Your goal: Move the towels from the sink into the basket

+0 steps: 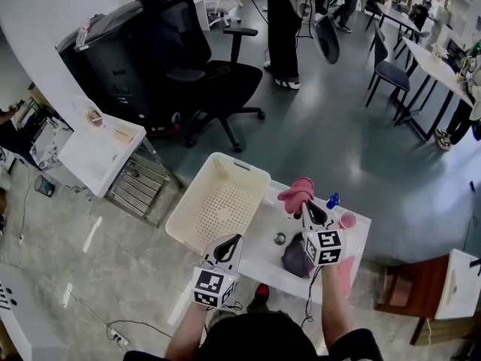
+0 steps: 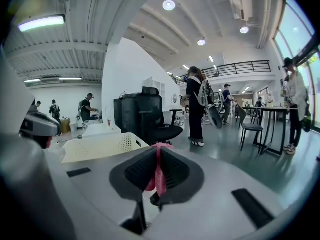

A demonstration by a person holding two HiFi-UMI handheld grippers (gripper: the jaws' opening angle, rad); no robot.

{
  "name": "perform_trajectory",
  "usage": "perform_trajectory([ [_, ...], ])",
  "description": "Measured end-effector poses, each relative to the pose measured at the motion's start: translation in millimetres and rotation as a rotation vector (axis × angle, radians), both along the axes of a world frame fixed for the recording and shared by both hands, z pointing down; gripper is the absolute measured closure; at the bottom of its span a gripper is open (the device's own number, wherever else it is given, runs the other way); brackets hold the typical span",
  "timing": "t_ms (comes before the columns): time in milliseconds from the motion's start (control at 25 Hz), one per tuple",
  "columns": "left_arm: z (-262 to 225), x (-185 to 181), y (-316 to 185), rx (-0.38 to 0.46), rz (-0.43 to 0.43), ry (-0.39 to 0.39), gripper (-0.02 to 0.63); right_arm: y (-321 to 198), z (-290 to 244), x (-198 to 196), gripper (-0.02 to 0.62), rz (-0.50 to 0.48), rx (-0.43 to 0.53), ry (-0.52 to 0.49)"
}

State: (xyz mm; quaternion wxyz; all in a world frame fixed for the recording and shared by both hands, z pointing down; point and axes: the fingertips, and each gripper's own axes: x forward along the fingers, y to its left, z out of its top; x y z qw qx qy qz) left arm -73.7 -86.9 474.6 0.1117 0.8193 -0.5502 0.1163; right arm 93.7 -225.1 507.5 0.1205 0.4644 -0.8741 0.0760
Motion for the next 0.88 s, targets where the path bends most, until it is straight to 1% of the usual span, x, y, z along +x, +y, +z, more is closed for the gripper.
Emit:
perform_trajectory([
  [280, -11.9, -5.7, 8.2, 0.032, -0.016, 0.004, 0.598, -1.6, -59.6, 2.4, 0.551, 0.003, 0.089, -0.057],
  [600, -23.4, -15.1, 14.6, 0.068, -0.034, 0.005, 0.598, -3.4, -127.0, -3.5, 0.551, -0.002, 0.197, -0.076],
  [880, -33.6, -26.0, 21.5, 0.092, -0.067, 0.006, 0.598, -0.2, -182.9, -7.8, 0.551, -0.017, 0.280, -0.114],
])
